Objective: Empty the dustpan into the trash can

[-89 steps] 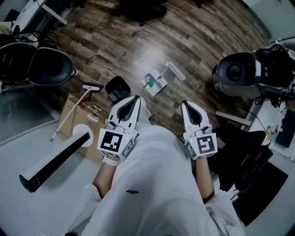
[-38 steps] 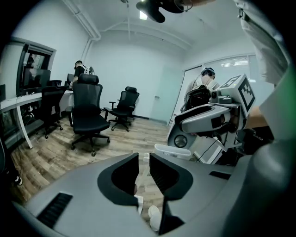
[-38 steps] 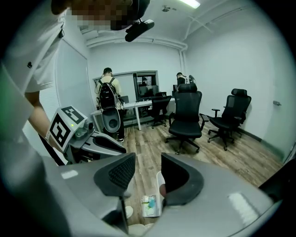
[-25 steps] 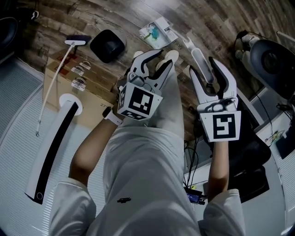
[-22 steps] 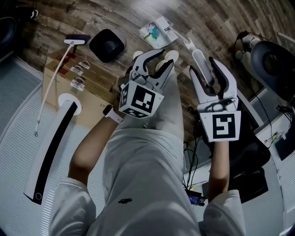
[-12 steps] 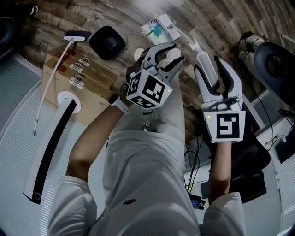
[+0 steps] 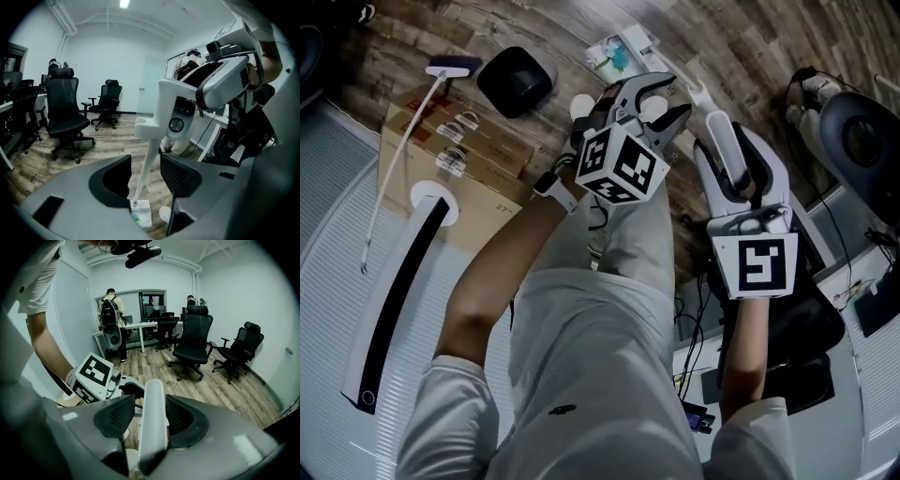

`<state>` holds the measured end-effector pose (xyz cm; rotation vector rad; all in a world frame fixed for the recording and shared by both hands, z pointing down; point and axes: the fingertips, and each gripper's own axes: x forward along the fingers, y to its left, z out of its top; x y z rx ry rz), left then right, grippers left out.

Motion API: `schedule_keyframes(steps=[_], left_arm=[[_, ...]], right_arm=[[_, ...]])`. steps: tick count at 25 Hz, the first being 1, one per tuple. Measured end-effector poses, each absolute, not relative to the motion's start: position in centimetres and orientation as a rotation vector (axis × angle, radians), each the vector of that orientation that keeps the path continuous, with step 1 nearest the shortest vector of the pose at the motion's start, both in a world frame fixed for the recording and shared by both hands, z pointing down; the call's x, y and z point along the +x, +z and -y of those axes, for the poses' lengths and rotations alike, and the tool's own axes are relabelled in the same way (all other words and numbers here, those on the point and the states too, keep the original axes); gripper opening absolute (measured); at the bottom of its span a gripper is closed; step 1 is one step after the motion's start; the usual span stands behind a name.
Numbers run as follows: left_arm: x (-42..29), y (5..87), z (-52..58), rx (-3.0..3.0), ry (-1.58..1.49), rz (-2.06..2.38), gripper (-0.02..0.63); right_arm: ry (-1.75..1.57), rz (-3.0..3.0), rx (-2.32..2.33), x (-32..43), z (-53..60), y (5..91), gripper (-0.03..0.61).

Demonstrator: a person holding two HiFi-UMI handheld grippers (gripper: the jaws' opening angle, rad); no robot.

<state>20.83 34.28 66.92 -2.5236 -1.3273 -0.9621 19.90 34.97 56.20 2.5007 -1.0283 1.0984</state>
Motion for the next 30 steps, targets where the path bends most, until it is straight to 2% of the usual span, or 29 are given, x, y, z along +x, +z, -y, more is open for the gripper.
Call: schedule_keyframes(steps=[6, 8, 12, 30], left_arm=[[21.6, 66.8, -36.2, -2.548, -0.97, 1.323, 0.179], [21.7, 66.6, -36.7, -2.556, -0.957, 1.323, 0.172], [21.8, 66.6, -37.2, -2.585, -0.966, 1.291, 0.104], [21.9, 64.6, -36.5, -2.685, -0.986, 1.269, 0.104]], right_arm=[[1.109, 1.031, 2.516, 19.6, -35.4, 56.2, 0.18], [1.102, 1.032, 2.524, 19.8, -35.5, 56.2, 0.147], [1.122, 1.05, 2.522, 19.8, -35.9, 56.4, 0.144], [1.061, 1.049, 2.568, 19.9, -34.7, 54.3, 0.14]])
